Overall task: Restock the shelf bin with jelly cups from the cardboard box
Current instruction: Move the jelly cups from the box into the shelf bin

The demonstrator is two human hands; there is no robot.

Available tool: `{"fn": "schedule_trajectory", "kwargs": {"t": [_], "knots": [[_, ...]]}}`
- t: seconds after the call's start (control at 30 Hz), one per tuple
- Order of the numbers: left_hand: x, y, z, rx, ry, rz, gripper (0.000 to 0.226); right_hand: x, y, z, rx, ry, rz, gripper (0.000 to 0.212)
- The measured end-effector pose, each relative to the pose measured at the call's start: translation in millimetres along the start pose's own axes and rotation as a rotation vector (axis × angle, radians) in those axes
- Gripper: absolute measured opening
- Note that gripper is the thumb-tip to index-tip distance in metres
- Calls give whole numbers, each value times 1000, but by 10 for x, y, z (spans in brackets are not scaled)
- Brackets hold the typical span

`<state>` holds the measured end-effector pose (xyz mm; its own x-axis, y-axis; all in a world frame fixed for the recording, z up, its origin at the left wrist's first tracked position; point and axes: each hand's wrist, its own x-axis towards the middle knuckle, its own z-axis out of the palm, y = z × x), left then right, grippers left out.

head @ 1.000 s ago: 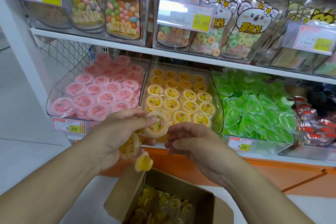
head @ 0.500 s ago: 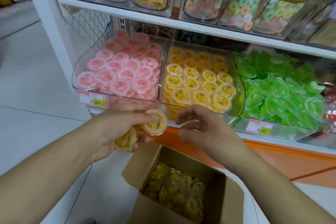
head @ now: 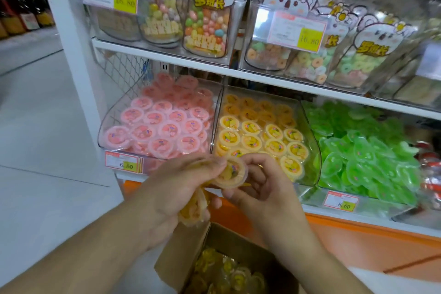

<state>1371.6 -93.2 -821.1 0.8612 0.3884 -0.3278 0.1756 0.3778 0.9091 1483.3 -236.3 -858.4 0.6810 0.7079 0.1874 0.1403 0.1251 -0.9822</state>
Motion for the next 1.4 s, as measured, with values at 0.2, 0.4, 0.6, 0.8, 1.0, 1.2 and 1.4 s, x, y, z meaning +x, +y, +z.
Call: {"fn": "schedule_trajectory", "kwargs": {"t": [0.2, 0.4, 0.6, 0.8, 1.0, 1.2, 1.4], "knots": [[130, 93, 34, 132, 57, 122, 22, 93, -56, -48, 111, 71, -9, 37], [434, 228, -100, 116, 171, 191, 8, 560, -82, -229, -93, 202, -14, 31], [665, 331, -218, 35, 214, 187, 7, 1661, 167, -299, -539, 346, -20, 16], [812, 318, -349, 41, 218, 247, 10, 2511, 333, -294, -938, 368, 18, 26], [814, 311, -444, 21, 234, 227, 5, 2756, 391, -264, -1057, 344, 82, 19], [721, 328, -515, 34, 197, 223, 6, 2708, 400, -267, -1094, 277, 33, 11], [630, 340, -578, 48, 176, 228, 13, 2406, 197, -247, -1056, 230, 27, 28]]}}
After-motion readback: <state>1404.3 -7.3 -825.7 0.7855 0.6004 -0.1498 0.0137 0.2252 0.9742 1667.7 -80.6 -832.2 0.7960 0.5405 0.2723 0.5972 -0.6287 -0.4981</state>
